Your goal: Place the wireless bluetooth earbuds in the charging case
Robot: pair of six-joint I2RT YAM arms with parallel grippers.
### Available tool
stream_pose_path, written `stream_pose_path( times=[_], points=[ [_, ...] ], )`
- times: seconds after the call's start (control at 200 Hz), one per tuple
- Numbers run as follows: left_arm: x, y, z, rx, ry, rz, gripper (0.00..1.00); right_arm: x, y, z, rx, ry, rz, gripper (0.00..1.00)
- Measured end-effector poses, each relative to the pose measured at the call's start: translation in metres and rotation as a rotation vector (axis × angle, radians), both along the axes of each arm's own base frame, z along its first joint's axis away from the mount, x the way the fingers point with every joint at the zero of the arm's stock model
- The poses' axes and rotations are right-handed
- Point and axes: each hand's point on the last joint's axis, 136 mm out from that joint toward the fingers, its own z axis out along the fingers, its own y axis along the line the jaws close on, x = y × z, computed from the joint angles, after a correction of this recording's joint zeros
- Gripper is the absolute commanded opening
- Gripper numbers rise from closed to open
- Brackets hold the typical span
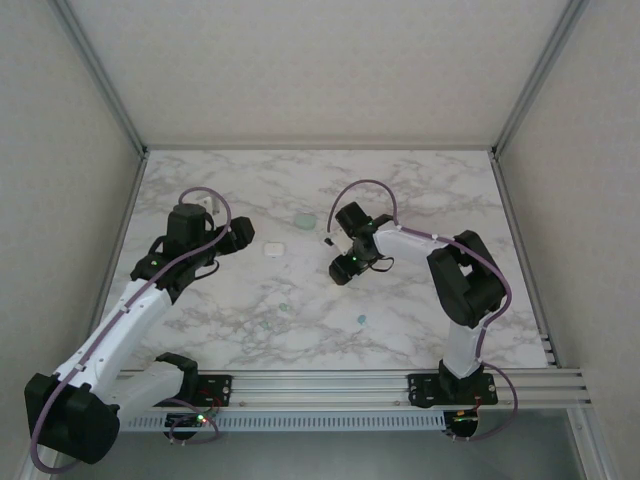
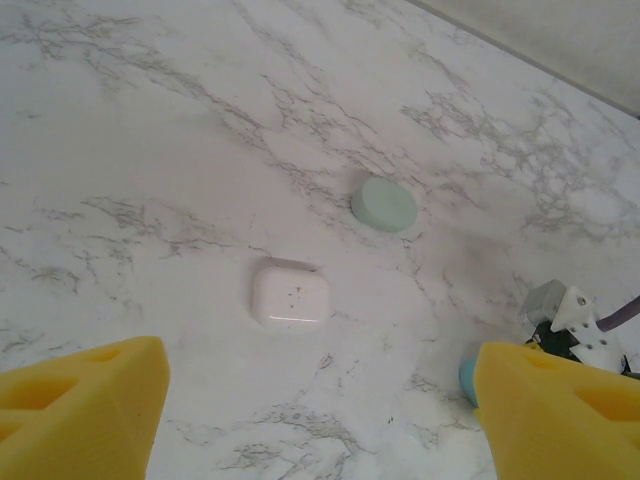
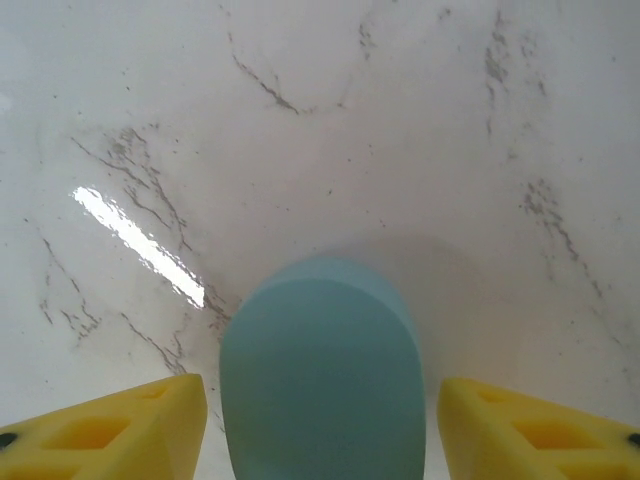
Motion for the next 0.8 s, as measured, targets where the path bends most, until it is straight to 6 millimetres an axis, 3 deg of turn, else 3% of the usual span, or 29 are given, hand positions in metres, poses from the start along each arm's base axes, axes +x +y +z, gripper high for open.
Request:
stream_pose_path(
  times=[0.3, 0.616, 0.711, 0.801],
  points=[
    [0.001, 0.000, -0.003, 0.003, 0.009, 0.000, 0.79, -0.002, -0.003, -0.002, -0.017, -0.012, 0.027, 0.58],
    [0.004, -0.007, -0.003, -0.022, 0.008, -0.020, 0.77, -0.003, -0.004, -0.002, -0.010, -0.030, 0.048, 0.40],
    [0.003, -0.013, -0.001, -0.049, 0.008, -0.046, 0.76, -0.004, -0.002, 0.010, 0.035, -0.075, 0.051, 0.38],
    [0.003, -0.022, 0.003, -0.090, 0.008, -0.079, 0.76, -0.007, 0.001, 0.041, 0.119, -0.151, 0.059, 0.37]
  ],
)
